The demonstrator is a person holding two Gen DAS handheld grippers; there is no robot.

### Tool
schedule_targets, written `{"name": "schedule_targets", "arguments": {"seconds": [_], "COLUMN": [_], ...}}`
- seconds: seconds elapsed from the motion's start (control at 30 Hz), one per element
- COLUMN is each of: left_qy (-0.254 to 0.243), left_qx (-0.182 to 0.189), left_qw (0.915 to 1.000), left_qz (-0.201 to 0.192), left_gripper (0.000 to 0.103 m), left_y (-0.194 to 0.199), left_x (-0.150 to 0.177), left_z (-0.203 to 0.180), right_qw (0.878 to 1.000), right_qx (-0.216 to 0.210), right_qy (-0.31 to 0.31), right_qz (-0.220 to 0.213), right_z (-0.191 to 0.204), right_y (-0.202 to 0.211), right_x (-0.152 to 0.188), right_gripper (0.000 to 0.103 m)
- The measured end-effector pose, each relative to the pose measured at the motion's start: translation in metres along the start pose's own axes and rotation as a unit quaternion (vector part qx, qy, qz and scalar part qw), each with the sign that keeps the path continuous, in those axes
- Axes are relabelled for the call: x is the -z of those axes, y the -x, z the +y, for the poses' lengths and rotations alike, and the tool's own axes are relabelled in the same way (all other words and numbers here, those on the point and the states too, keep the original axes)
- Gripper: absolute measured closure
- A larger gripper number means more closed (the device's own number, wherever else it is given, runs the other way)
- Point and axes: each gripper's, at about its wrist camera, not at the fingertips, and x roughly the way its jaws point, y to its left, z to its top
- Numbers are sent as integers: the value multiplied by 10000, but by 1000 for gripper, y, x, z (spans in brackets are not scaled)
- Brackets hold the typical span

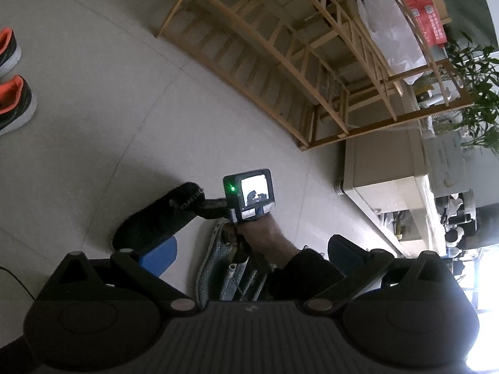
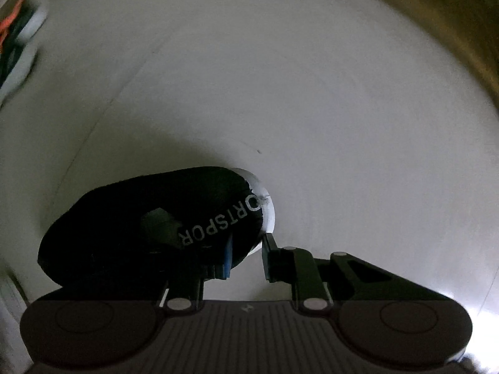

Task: Organize scattered shoes
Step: 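Set the black slip-on down beside the knit slip-ons and straighten it with the right tool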

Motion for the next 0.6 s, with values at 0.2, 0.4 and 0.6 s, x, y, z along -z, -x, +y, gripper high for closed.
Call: {"name": "schedule_targets", "arguments": {"seconds": [0.2,0.4,0.6], "left_qy": [8,0,8], "left_qx": [-19,1,13], "left_qw": [10000,10000,10000], "left_qz": [12,27,49], "left_gripper": [0,0,0], "left_y": [-2,-1,-3], "left_x": [-1,1,1], "left_z": [-1,-1,0], "right_qw": [9973,9997,9885], "right_qx": [106,2,-334], "right_qy": [720,-241,-1458], "right_qz": [-2,67,238], "right_z": [11,-5,-18], "right_y": [7,0,-13], "right_x": [-2,0,6], "right_gripper": [84,78,71]}}
